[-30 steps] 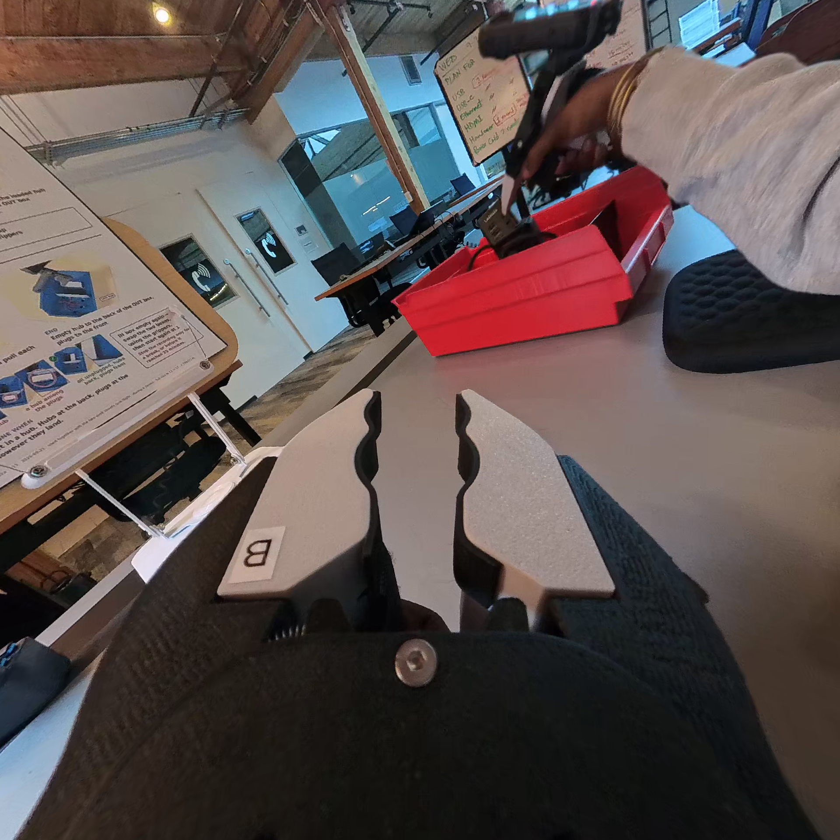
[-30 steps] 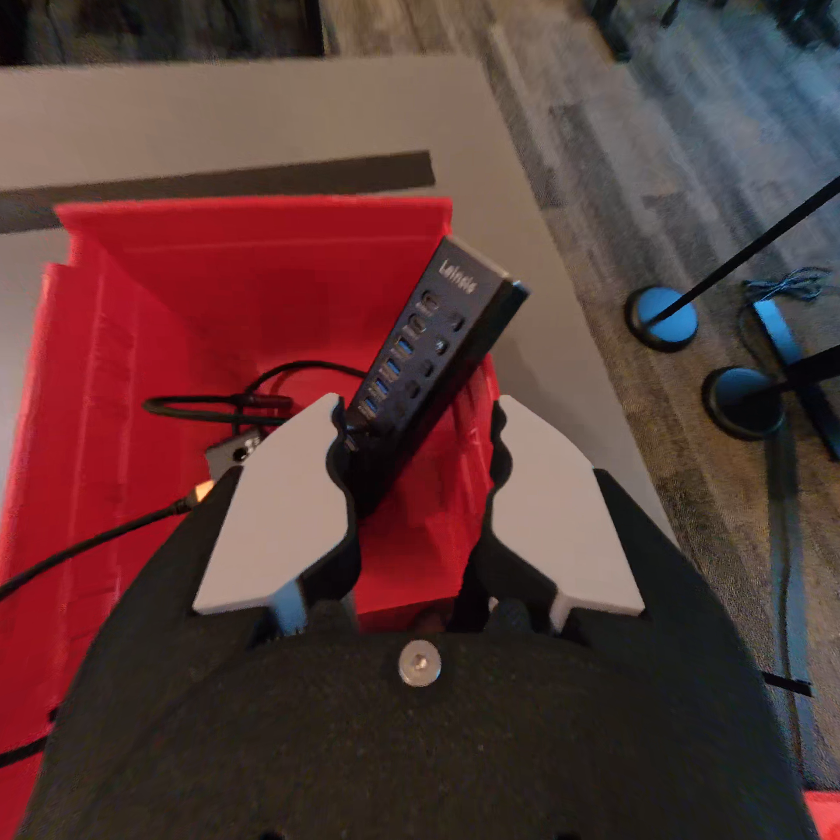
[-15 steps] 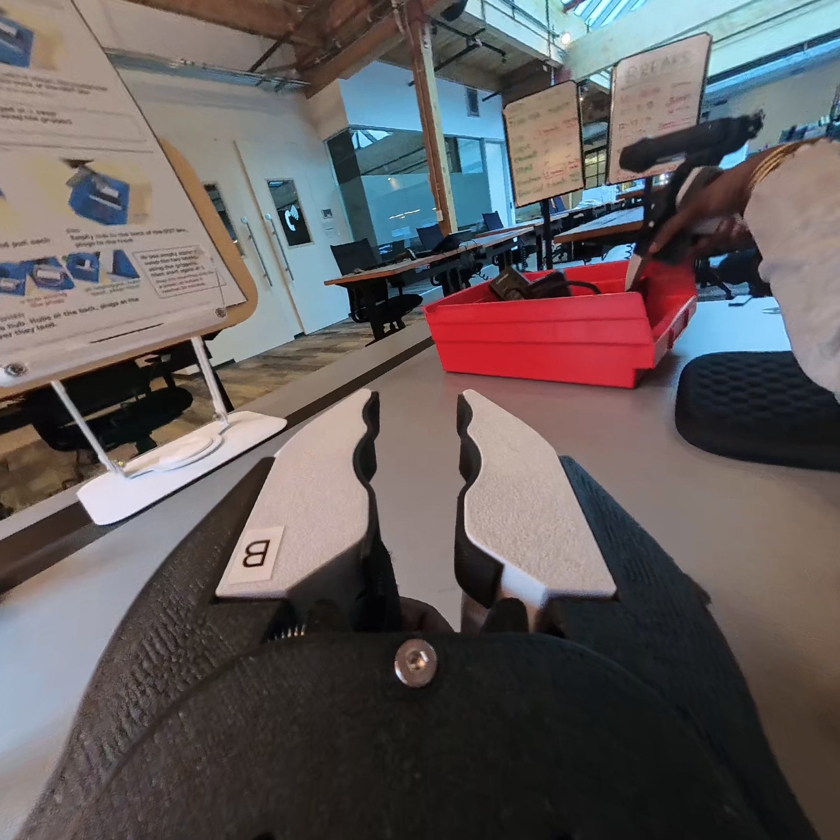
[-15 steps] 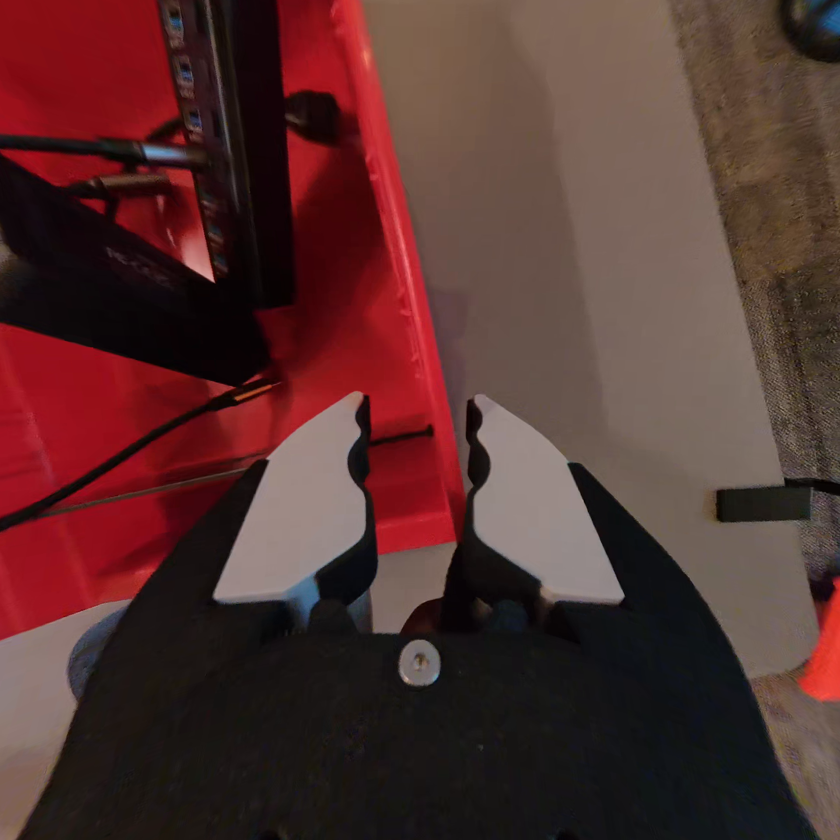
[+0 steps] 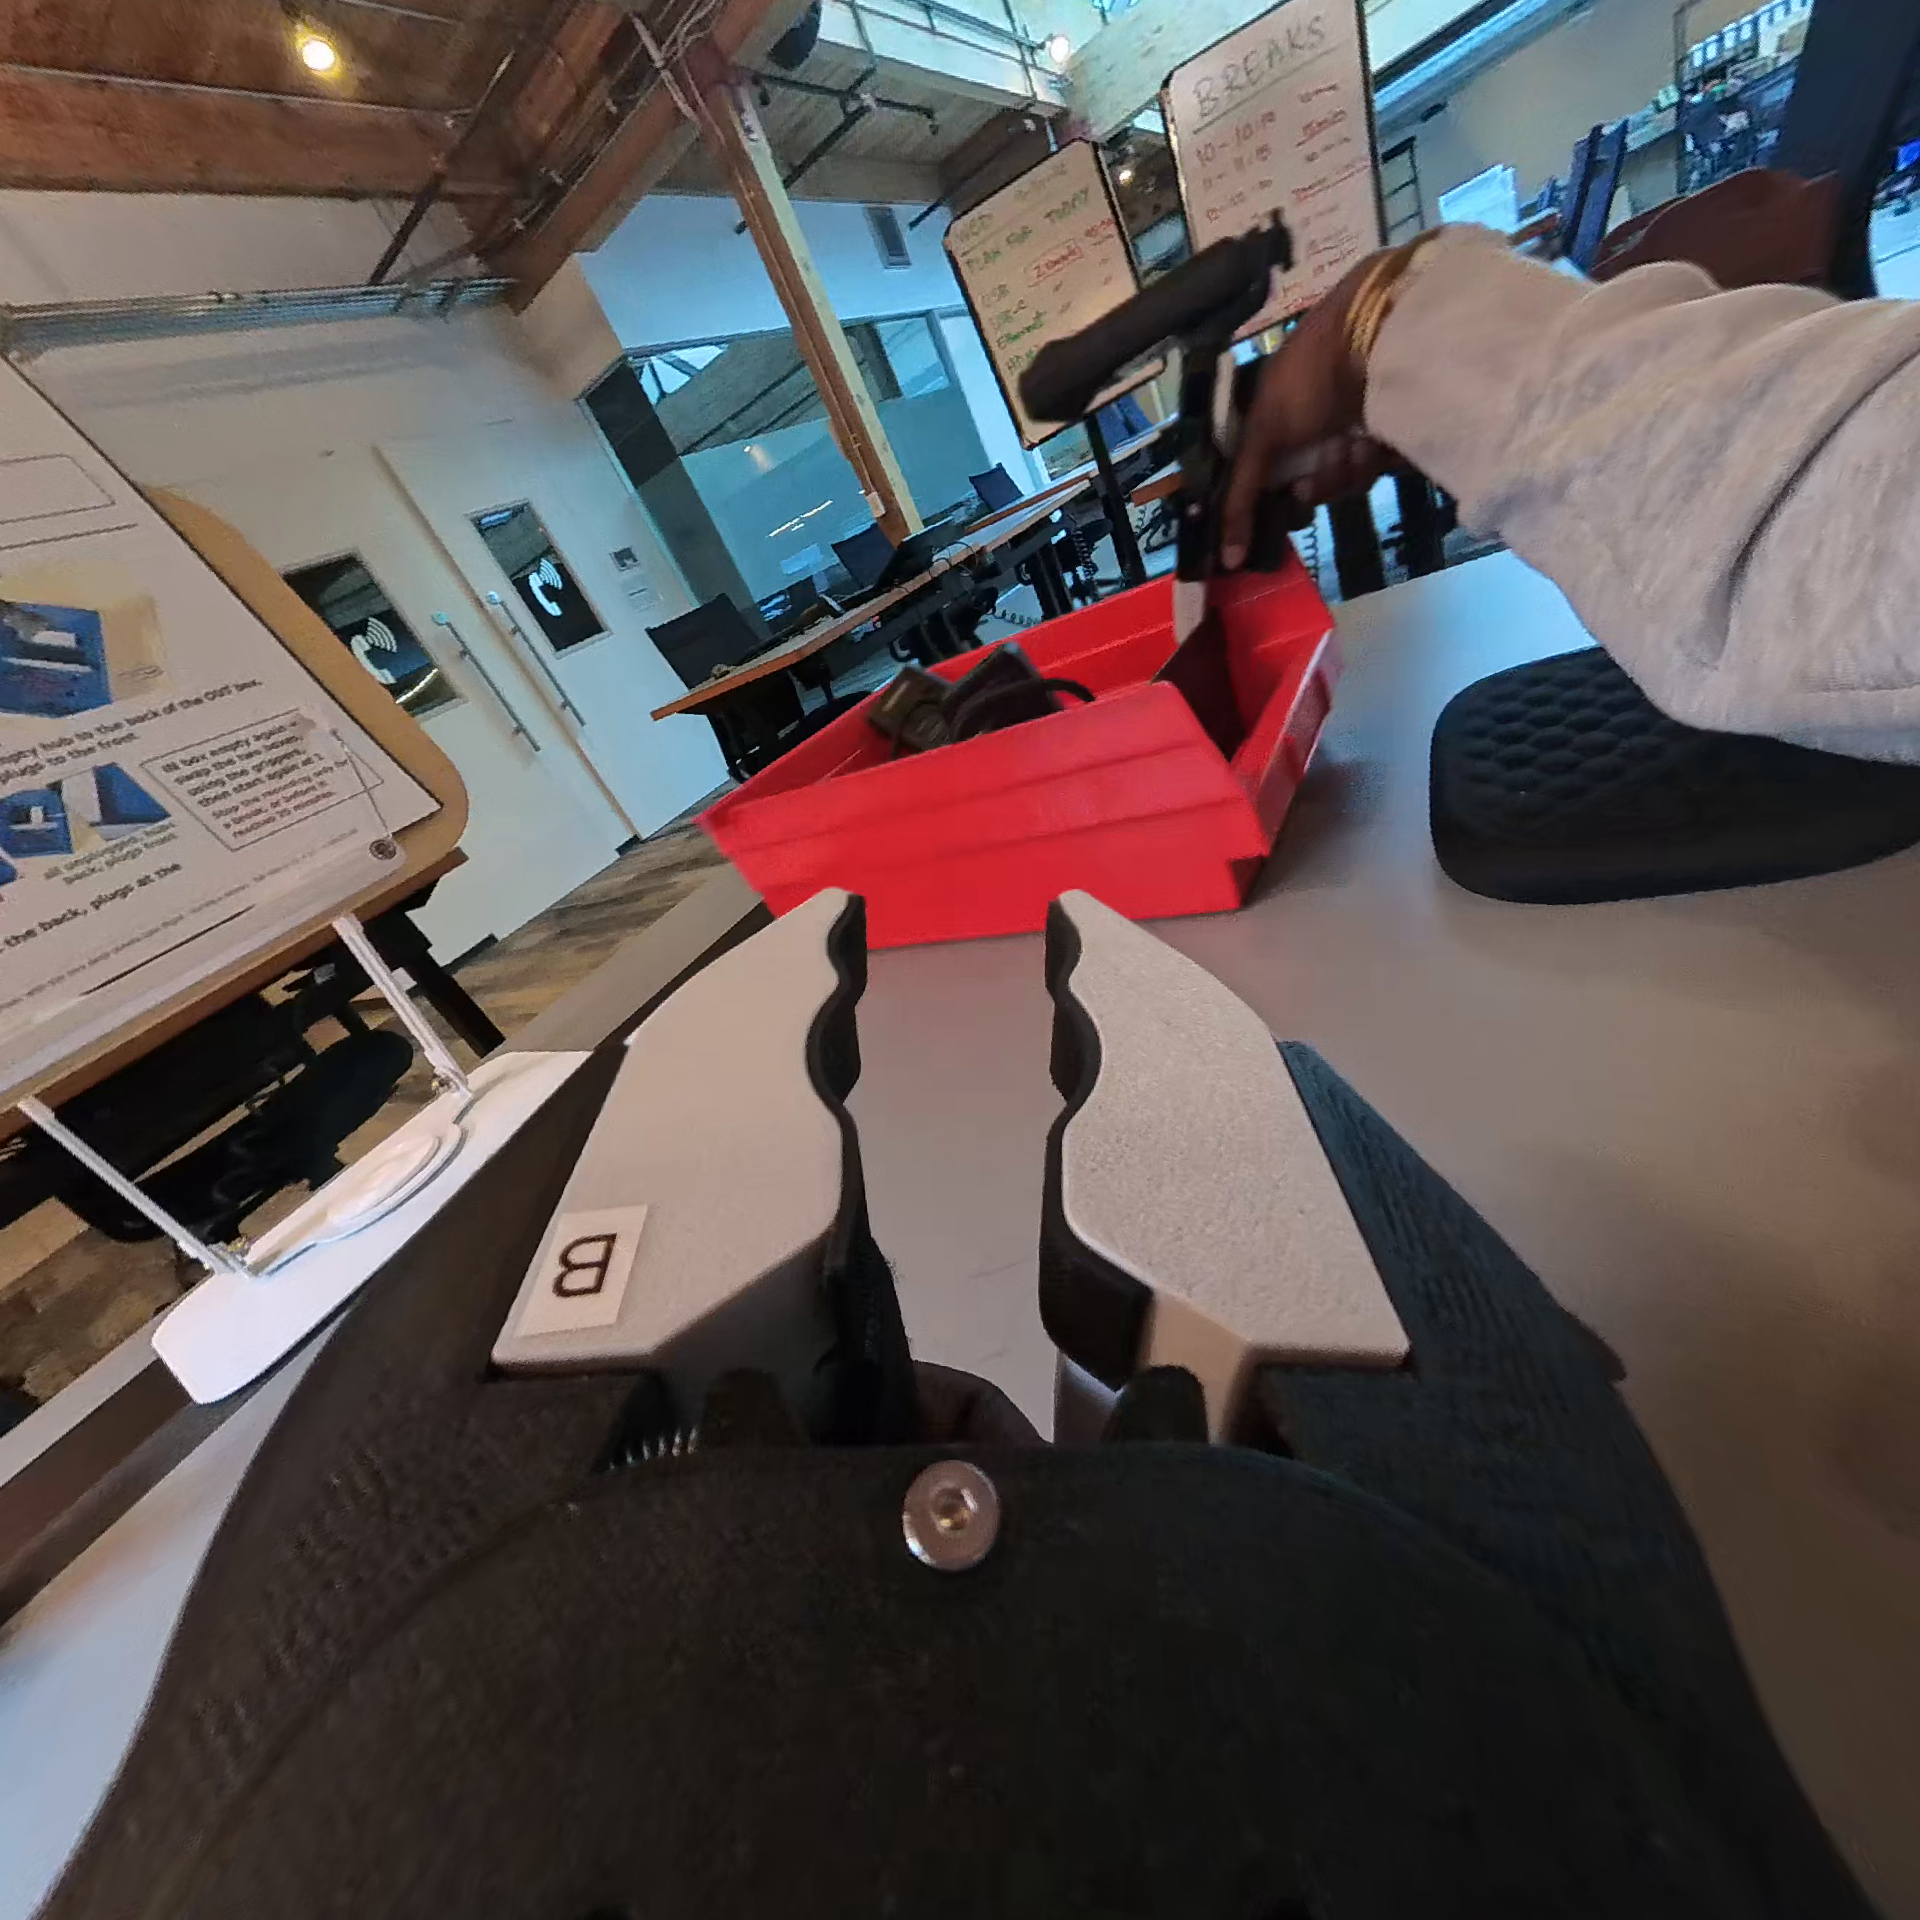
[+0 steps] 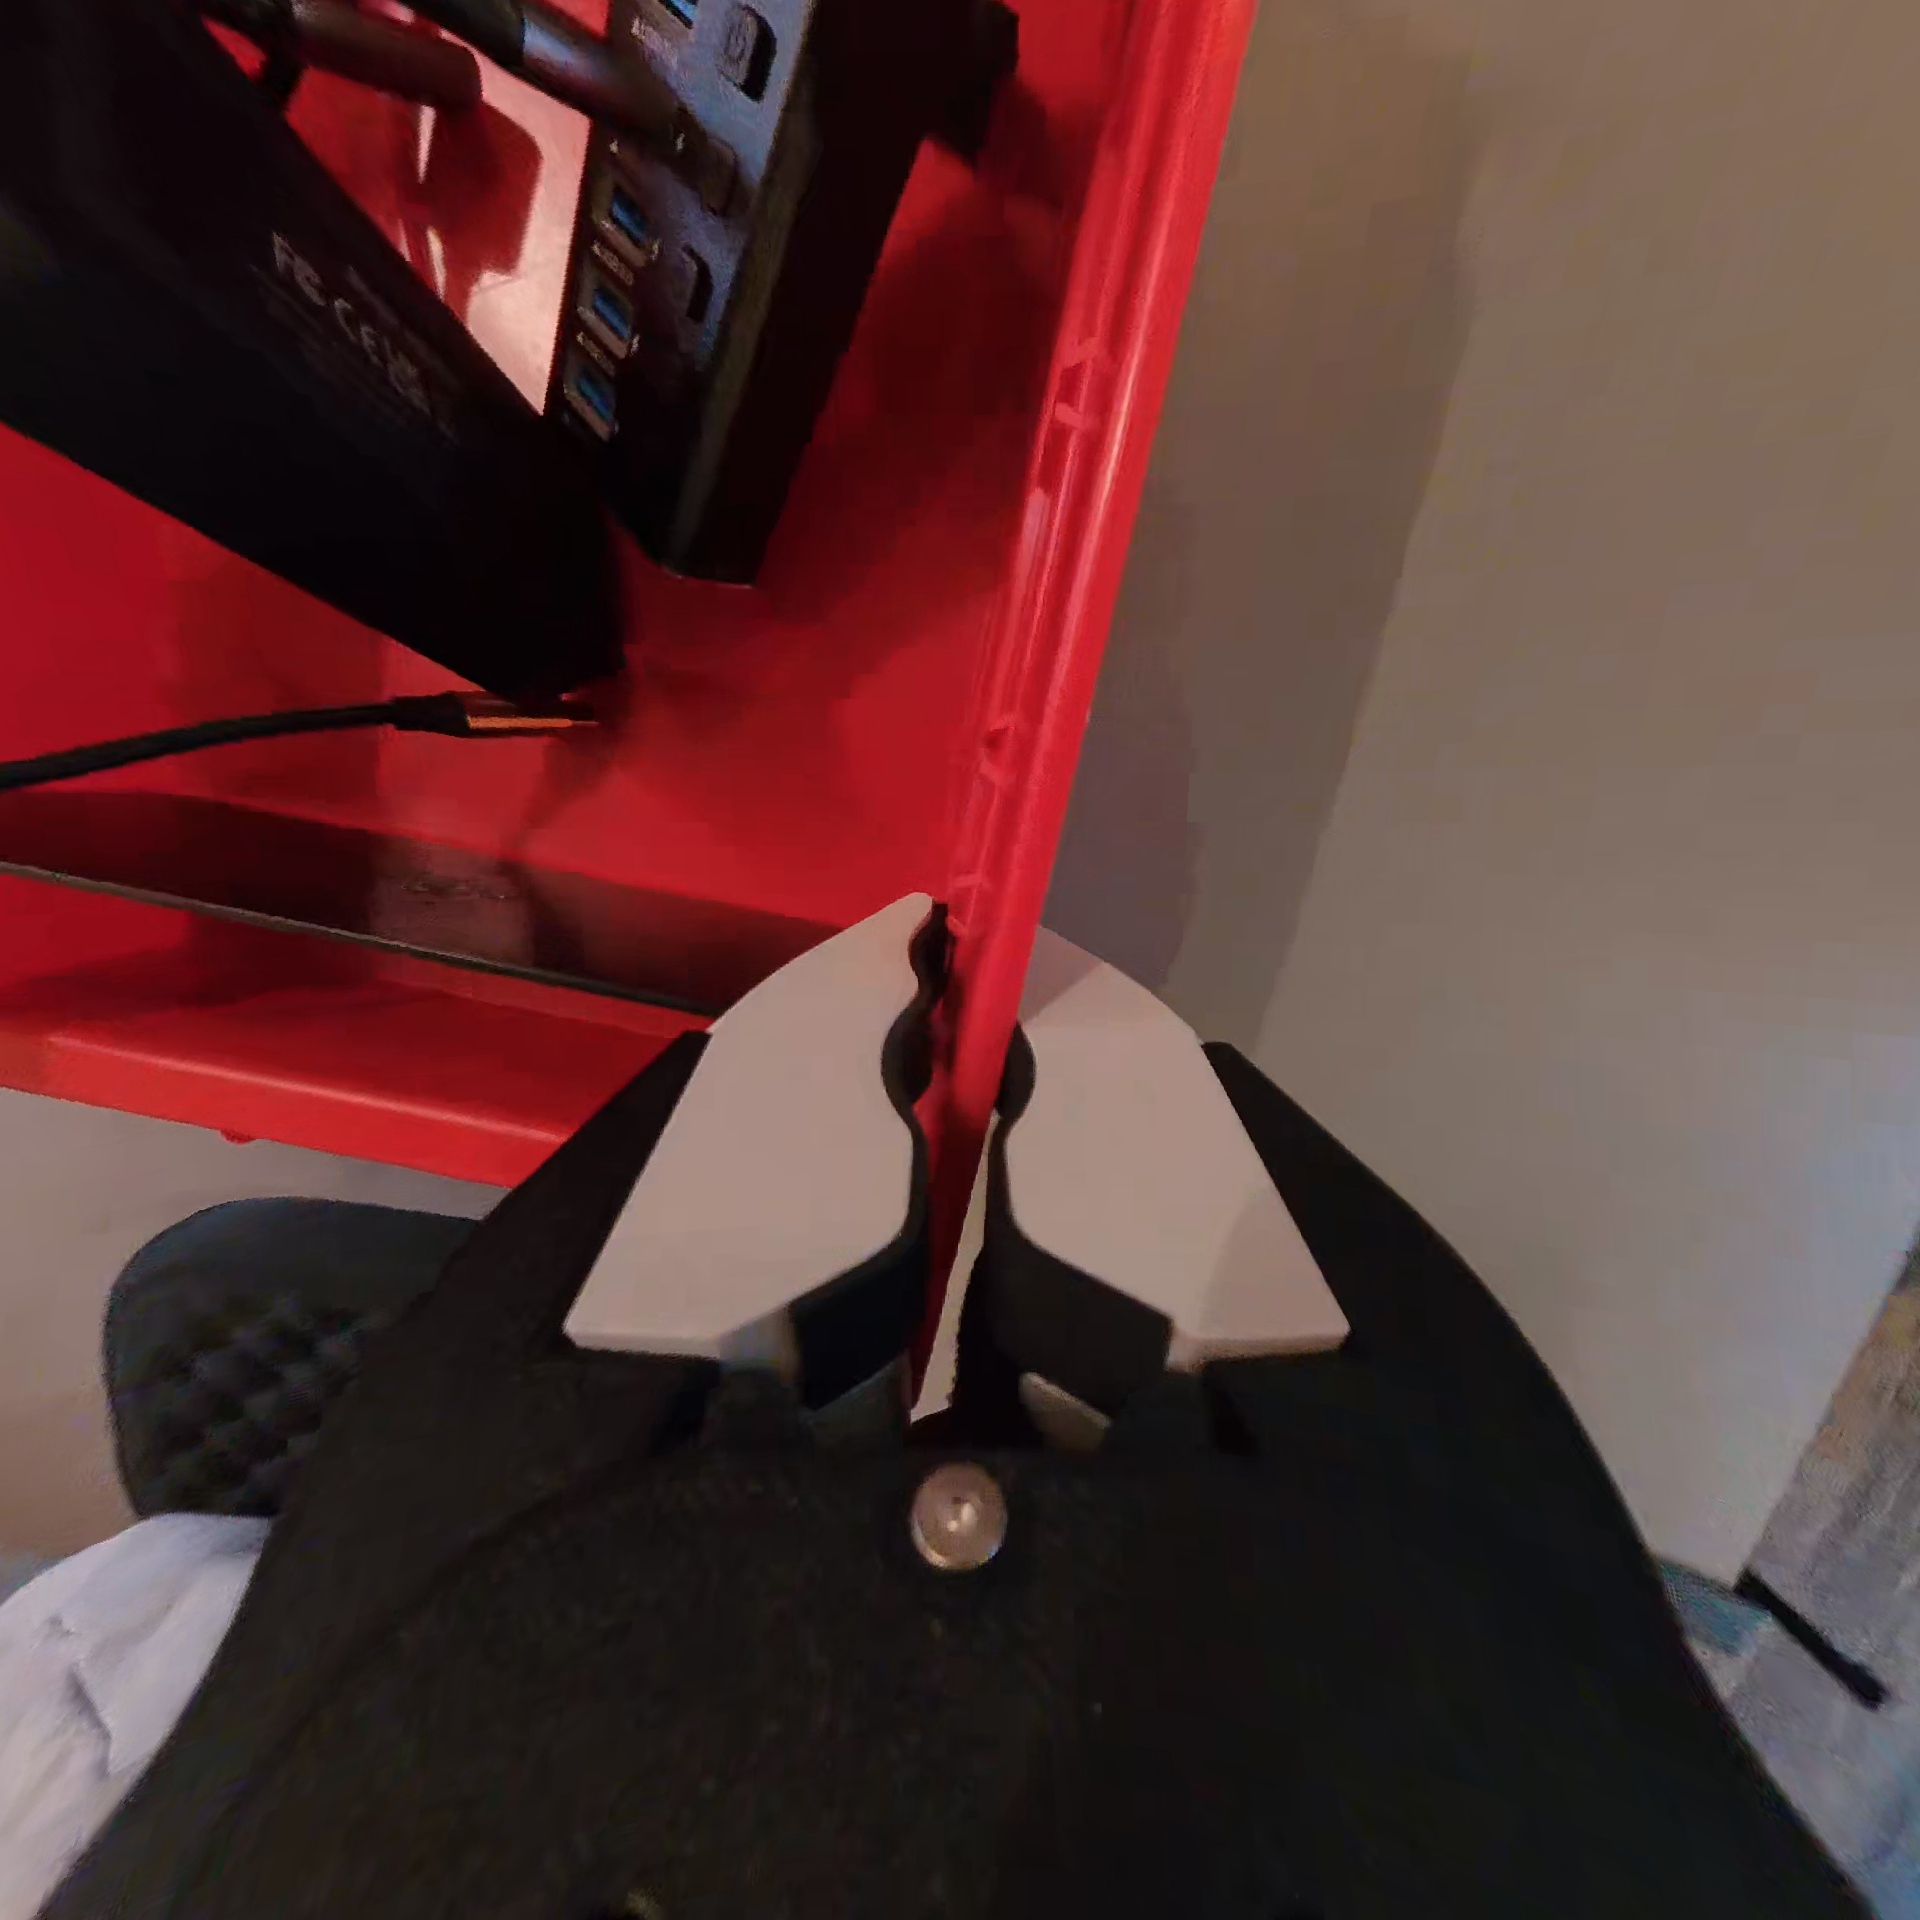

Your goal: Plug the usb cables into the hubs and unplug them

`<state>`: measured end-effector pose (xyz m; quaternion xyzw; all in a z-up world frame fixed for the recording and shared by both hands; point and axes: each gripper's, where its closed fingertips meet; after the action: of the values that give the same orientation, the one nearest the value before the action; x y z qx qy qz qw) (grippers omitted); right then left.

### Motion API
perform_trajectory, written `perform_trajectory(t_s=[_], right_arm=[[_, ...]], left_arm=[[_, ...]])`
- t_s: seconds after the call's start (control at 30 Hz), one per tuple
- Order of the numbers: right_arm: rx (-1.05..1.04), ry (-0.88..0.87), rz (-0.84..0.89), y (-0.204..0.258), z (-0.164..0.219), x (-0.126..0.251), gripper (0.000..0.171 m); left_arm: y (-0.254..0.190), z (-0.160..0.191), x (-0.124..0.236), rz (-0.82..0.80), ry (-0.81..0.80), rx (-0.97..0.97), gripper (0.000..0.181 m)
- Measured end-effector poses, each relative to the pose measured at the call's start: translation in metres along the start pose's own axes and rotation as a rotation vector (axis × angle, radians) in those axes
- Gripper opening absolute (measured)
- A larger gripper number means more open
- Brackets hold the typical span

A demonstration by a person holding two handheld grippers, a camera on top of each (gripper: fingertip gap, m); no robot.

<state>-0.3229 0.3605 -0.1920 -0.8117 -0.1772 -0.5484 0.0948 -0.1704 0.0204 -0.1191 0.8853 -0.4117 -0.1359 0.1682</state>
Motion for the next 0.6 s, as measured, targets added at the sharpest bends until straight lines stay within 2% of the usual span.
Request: perform_trajectory(t_s=[0.03,0.2,0.27,0.37,0.5,0.6], right_arm=[[0.034,0.018,-0.025,0.012,-0.006,-0.003,0.004],[0.217,0.070,-0.075,0.083,-0.037,-0.020,0.010],[0.271,0.097,-0.099,0.114,-0.050,-0.027,0.011],[0.355,0.096,-0.112,0.161,-0.066,-0.035,0.016],[0.419,0.051,-0.171,0.224,-0.078,-0.042,0.023],[0.401,-0.006,-0.228,0.271,-0.082,-0.045,0.031]], left_arm=[[-0.001,-0.001,0.000,0.007,-0.005,-0.002,0.033],[-0.006,-0.022,0.006,0.036,-0.111,-0.046,0.033],[0.002,-0.040,0.014,-0.005,-0.173,-0.091,0.033],[0.024,-0.071,0.029,-0.098,-0.230,-0.049,0.033],[0.051,-0.115,0.066,-0.194,-0.306,0.028,0.033],[0.078,-0.141,0.109,-0.279,-0.343,0.059,0.033]])
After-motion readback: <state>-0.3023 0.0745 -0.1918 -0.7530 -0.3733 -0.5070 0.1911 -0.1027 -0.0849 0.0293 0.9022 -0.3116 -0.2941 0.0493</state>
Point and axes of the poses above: each gripper's, where its closed fingertips meet, x back along the fingers, z out of its underside, y = z × x across the jaws, and after that the axes turned 2 degrees about -y, right-handed
